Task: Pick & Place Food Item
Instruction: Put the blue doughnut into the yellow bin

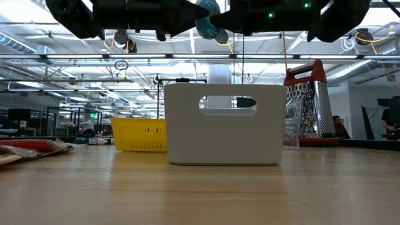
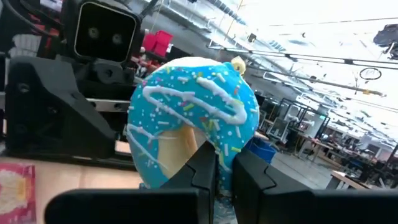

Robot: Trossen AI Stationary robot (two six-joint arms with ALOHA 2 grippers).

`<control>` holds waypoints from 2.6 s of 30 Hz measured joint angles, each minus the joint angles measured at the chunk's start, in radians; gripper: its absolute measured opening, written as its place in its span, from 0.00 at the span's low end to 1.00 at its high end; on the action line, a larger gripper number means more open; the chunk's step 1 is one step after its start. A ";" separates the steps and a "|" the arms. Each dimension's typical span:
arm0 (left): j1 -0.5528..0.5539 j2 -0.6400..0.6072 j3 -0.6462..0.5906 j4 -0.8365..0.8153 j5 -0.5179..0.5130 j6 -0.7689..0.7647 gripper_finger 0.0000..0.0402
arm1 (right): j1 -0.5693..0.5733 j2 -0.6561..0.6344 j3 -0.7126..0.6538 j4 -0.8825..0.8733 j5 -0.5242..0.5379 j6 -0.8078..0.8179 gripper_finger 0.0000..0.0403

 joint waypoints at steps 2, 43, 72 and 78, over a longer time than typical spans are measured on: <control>0.000 0.006 0.007 0.001 -0.007 0.005 0.53 | 0.001 -0.001 0.000 -0.011 -0.001 0.022 0.05; 0.069 -0.418 -0.288 -0.673 0.150 -0.981 0.03 | 0.043 -0.485 -0.020 -0.991 0.022 0.385 0.60; 0.046 -0.202 -0.293 -0.655 0.103 -1.167 0.36 | 0.042 -0.485 -0.021 -0.998 0.020 0.394 0.58; 0.046 -0.202 -0.293 -0.659 0.171 -1.114 0.54 | 0.042 -0.485 -0.021 -0.999 0.017 0.408 0.57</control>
